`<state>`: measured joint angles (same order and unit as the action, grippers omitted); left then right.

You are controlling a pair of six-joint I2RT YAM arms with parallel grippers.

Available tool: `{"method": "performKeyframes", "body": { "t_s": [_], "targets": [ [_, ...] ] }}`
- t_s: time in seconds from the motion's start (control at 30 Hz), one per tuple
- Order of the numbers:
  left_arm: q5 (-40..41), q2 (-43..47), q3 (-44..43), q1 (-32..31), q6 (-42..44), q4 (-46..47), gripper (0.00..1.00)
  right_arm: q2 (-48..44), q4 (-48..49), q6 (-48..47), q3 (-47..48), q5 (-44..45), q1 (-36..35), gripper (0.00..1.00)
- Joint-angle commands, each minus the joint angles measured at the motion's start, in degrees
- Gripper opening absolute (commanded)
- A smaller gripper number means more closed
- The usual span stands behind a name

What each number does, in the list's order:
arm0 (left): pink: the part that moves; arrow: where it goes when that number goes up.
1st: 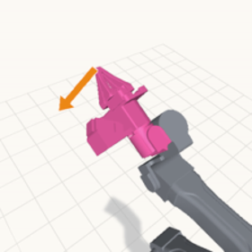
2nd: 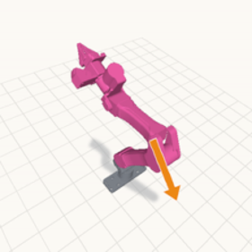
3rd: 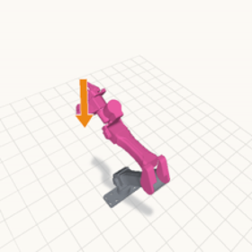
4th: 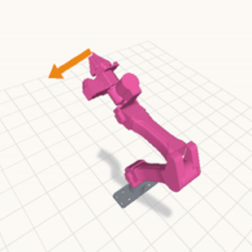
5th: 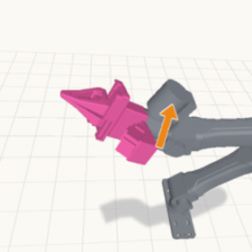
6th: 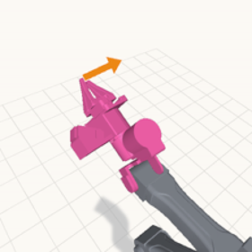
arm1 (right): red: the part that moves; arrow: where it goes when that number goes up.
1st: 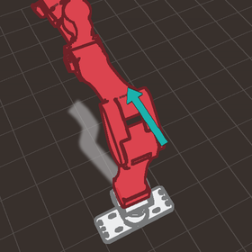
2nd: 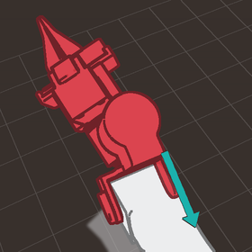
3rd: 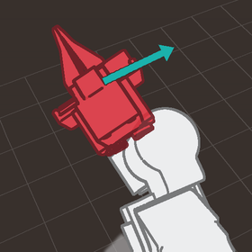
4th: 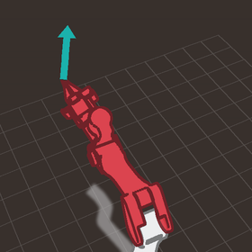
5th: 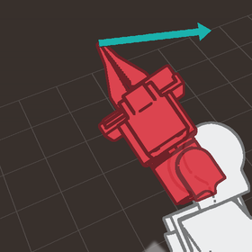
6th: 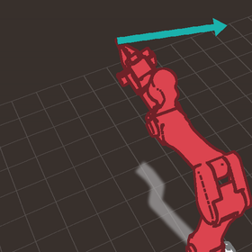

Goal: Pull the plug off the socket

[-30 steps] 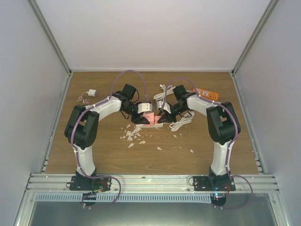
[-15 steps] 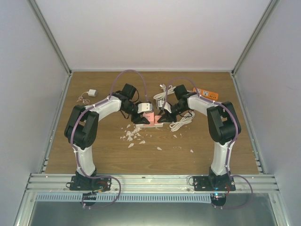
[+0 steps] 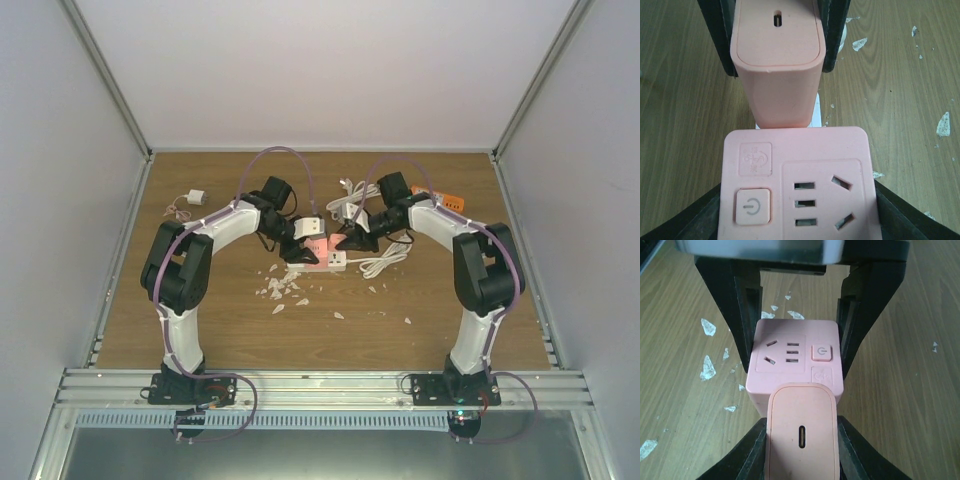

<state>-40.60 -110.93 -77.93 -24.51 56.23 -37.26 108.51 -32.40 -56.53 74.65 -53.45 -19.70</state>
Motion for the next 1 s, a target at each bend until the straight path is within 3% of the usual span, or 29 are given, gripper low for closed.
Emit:
{"method": "performKeyframes", "body": {
  "t_s": [0.0,0.1,0.43,0.67,0.97],
  "targets": [
    [1.4,0.0,0.0,-0.6,-2.8,-1.1,0.49,-1.1,1.8,2.7,-0.2,-5.3,2.3,0.05],
    [1.0,2.1,-0.8,-0.3,-6.6,2.2,0.70,-0.9,2.1,6.4,1.2,-7.2,4.7,0.05],
    [5.8,9.2,-1.6,-0.3,-15.0,14.7,0.99,-1.7,10.4,27.7,6.7,-12.5,11.1,0.06],
    [11.3,11.0,-4.3,-1.4,-20.0,22.1,0.99,-3.2,19.2,42.5,8.1,-12.6,13.9,0.07],
    [26.9,10.4,-6.1,-11.3,-26.2,36.2,0.99,-4.9,33.8,66.5,8.9,-11.4,16.0,0.08]
  ]
}}
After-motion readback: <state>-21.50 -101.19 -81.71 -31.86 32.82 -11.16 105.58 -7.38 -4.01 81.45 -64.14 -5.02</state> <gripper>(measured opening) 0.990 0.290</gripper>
